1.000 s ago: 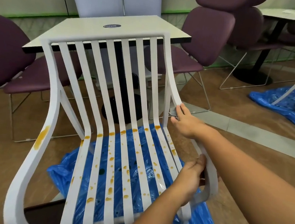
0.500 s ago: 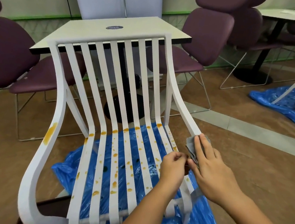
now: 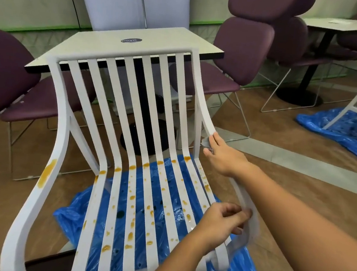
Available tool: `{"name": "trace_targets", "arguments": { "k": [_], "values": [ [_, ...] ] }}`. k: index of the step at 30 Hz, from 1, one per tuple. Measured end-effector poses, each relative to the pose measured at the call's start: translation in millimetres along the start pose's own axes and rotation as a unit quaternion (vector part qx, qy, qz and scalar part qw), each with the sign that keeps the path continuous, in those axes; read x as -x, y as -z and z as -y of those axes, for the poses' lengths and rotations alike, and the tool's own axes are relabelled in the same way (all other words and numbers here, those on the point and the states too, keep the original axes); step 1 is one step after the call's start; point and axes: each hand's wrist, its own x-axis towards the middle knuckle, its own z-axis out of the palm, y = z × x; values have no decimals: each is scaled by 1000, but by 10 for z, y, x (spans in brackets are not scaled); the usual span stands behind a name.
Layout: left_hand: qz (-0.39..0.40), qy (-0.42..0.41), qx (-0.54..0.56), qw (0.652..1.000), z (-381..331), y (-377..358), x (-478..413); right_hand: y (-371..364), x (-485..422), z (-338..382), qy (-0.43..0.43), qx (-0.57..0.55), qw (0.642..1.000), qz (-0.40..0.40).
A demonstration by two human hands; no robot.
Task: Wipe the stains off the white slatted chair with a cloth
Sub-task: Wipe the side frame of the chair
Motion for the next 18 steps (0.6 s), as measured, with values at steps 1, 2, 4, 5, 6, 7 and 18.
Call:
{"name": "trace_targets", "arguments": {
  "k": [1, 2, 4, 5, 6, 7, 18],
  "values": [
    [-7, 3, 1, 1000, 13, 13, -22, 27, -169, 16, 1, -3, 1000, 4],
    [-12, 5, 2, 1000, 5, 21, -41, 52, -326, 31, 2, 1, 1000, 4],
    [-12, 14, 12, 1000, -22, 56, -119, 74, -648, 80, 4, 11, 1000, -2],
    [-7, 25, 19, 999, -50, 78, -158, 77, -795, 98, 6, 12, 1000, -4],
    [-4, 37, 20, 999, -76, 97, -199, 92, -923, 107, 9, 7, 1000, -8],
    [-3, 47, 25, 999, -90, 105, -239, 113, -1027, 112, 15, -1, 1000, -12],
    [-7, 103, 423, 900, -261, -151, -352, 187, -1383, 89, -109, -302, 945, -68]
  ]
}}
